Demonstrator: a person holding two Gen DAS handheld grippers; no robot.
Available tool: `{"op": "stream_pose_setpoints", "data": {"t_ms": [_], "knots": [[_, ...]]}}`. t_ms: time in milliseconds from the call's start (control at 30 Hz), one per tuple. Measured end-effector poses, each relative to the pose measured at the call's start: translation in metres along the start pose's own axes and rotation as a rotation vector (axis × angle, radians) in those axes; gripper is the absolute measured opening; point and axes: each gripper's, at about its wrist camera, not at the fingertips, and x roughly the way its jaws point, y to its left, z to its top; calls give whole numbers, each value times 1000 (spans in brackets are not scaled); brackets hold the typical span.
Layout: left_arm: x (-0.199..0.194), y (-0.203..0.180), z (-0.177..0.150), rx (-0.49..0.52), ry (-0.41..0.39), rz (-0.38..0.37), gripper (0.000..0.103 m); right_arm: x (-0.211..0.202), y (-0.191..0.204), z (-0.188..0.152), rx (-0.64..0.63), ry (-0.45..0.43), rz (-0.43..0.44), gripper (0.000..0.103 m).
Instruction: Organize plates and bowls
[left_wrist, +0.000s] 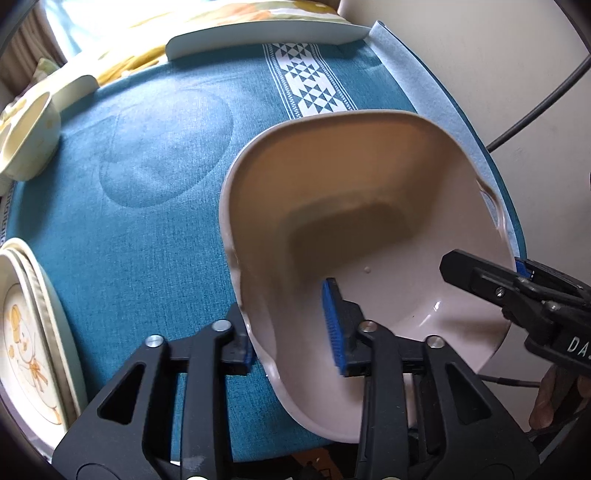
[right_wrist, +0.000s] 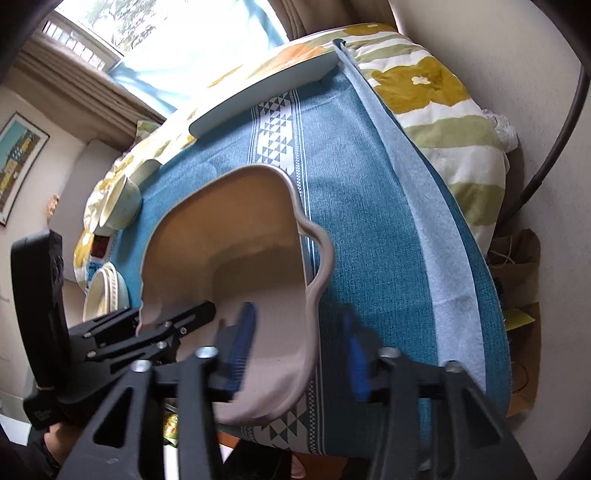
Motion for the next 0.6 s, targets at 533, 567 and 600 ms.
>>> {"op": "stream_pose_setpoints", "data": {"t_ms": [533, 567, 600], "knots": [[-103, 27, -27, -71, -149, 90, 78, -81, 48, 0, -208, -183, -153, 47], [-120, 33, -30, -83, -186, 100, 78, -90, 59, 2, -245, -210, -139, 47], [-136, 39, -33, -90, -222, 113, 80, -98, 71, 5, -283, -238, -121, 47]]}}
